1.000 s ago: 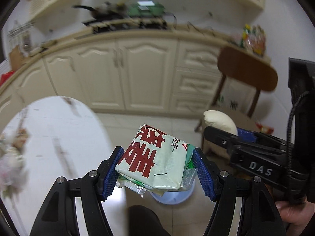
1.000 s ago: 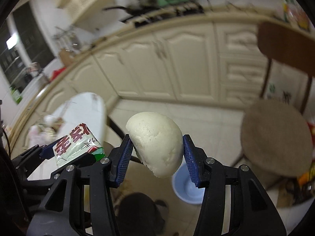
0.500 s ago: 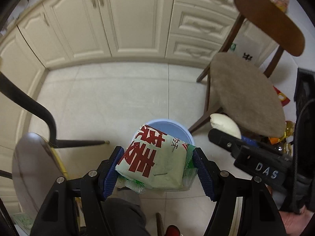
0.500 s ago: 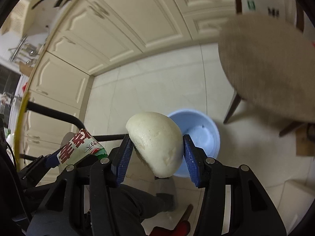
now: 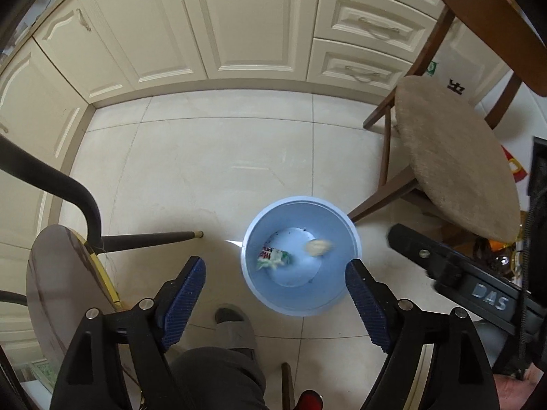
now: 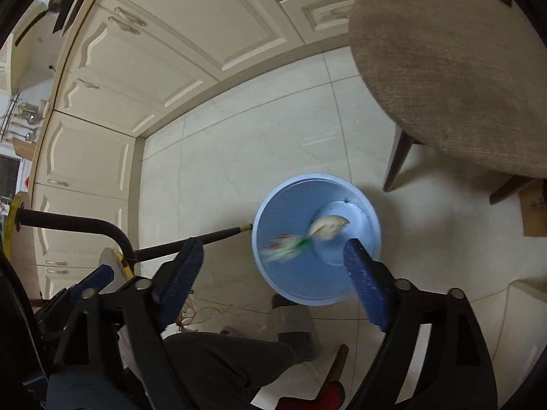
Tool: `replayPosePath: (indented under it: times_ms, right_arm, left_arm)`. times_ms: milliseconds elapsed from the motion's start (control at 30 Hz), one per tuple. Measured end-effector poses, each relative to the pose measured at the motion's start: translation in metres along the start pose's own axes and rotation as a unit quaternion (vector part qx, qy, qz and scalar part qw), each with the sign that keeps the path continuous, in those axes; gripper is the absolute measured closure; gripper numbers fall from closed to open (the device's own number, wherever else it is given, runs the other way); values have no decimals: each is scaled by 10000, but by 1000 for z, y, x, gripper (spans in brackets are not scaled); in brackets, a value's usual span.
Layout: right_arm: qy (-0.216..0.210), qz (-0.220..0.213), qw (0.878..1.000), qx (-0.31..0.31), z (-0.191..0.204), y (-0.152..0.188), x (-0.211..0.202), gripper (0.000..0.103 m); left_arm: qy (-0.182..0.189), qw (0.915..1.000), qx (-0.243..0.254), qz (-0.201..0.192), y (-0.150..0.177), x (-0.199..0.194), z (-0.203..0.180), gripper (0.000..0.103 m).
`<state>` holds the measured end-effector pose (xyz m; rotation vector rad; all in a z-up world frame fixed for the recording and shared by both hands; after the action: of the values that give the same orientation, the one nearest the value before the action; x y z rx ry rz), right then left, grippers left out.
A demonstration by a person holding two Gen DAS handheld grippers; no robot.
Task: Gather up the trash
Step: 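Carry both items to the blue bucket and open both grippers over it, then move both tools back over the table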
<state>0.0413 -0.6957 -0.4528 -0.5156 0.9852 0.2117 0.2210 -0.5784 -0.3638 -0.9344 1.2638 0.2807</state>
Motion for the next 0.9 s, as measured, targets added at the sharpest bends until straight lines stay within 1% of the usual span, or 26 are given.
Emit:
replayPosePath:
  times_ms: [33,133,200,300,467,533,567,600,633,700,800,867,900]
  right_arm:
    - [14,-28,10000,1,0,0,-3,12]
    - [86,-133,9999,34,0,-1,-15,8]
    - [135,-226,9996,49,1,-3,-26,7]
    - [117,-430,9990,55,6,-6,-49,0]
    - [-87,-892,9960,45,28,-14,-100,0]
    - [-221,-1107,9936,-3,43,-17,-124,0]
    - [-289,-1204,9923,-39,50,-18,-134,0]
    - [-387,-1325,9904,-90,62,-18,-148,0]
    - [-466,-1411,9888,-138,71,-18,-158,0]
    - [-685,-1588,9845,-277,95,-15,-179,0]
    - [-1061,-1820,9759,-573,140,-8,-209,0]
    - [-1223,-1959,9693,-844,172,0,-227,0]
    - [-1311,-2044,9648,-1007,193,6,-236,0]
  left_arm:
    - [-7,10000,-7,-8,-1,1,-2,23]
    - [54,10000,-23,-79,1,-15,-3,23]
    - [111,9997,26,-202,7,-37,-1,23]
    - [205,9985,128,-486,9,-68,-5,23]
    - [386,9929,-35,-1125,12,-135,3,23]
    - [408,9888,-52,-1436,16,-165,11,23]
    - [391,9849,-74,-1684,18,-187,18,23]
    - [378,9825,-103,-1819,25,-203,25,23]
    - [353,9782,-193,-2036,29,-224,36,21]
    - [296,9720,-354,-2304,38,-252,54,18]
    - [82,9604,-594,-2722,61,-299,90,17]
    - [-137,9510,-708,-3005,81,-331,117,12]
    - [-279,9468,-760,-3115,90,-344,126,8]
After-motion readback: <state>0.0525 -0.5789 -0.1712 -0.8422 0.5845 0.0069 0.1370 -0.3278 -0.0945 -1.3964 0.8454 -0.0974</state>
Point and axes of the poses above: each gripper's, at about its wrist camera, not at the fingertips, and x roughly the way its jaws point, z to its left, y to its underside, the point moved 5 cm from there along x, roughly the way its jaws point, and after that the axes turned 12 degrees about -z, right-handed, at the moved point
